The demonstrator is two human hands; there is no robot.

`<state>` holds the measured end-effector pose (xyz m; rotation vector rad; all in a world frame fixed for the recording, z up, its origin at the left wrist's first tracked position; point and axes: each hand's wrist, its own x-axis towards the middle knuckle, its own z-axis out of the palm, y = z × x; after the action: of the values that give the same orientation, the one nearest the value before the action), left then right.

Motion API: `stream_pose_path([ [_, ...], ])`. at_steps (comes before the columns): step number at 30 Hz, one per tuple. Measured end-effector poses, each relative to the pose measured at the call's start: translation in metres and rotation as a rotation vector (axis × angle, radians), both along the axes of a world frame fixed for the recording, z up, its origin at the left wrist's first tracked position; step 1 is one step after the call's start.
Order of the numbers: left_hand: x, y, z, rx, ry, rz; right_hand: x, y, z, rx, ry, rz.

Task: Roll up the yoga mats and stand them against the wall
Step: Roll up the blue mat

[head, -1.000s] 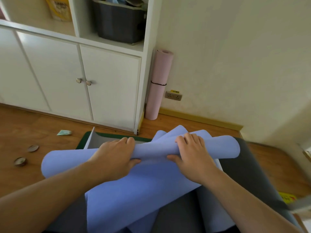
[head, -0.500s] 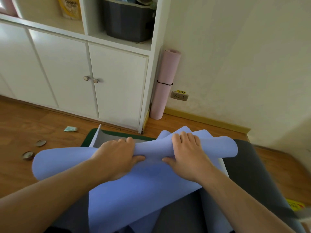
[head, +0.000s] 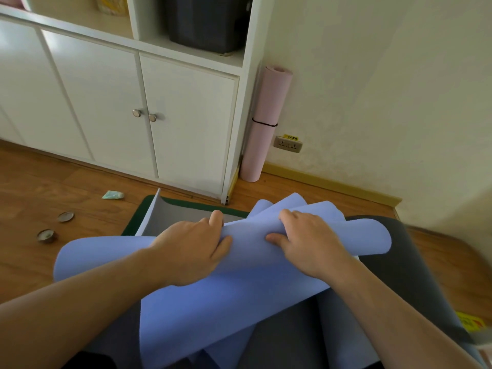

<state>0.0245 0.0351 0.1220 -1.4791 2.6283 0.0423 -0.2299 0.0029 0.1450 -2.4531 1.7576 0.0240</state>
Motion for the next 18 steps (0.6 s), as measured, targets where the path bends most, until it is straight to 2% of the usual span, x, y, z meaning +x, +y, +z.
stream_pose_path([
  [4,-0.003,-0.003,0.006,0.022,0.089,0.099,-0.006,0.000,0.001,0.062,-0.087,0.016],
  [8,-0.004,-0.005,-0.002,-0.034,0.259,0.253,-0.007,0.002,0.003,0.034,-0.063,0.027],
  [12,-0.008,-0.005,-0.009,-0.111,0.196,0.355,0.001,0.003,-0.001,-0.105,-0.020,0.016],
  [18,-0.027,0.001,-0.018,-0.106,0.311,0.439,0.003,0.005,-0.002,-0.163,0.001,0.001],
])
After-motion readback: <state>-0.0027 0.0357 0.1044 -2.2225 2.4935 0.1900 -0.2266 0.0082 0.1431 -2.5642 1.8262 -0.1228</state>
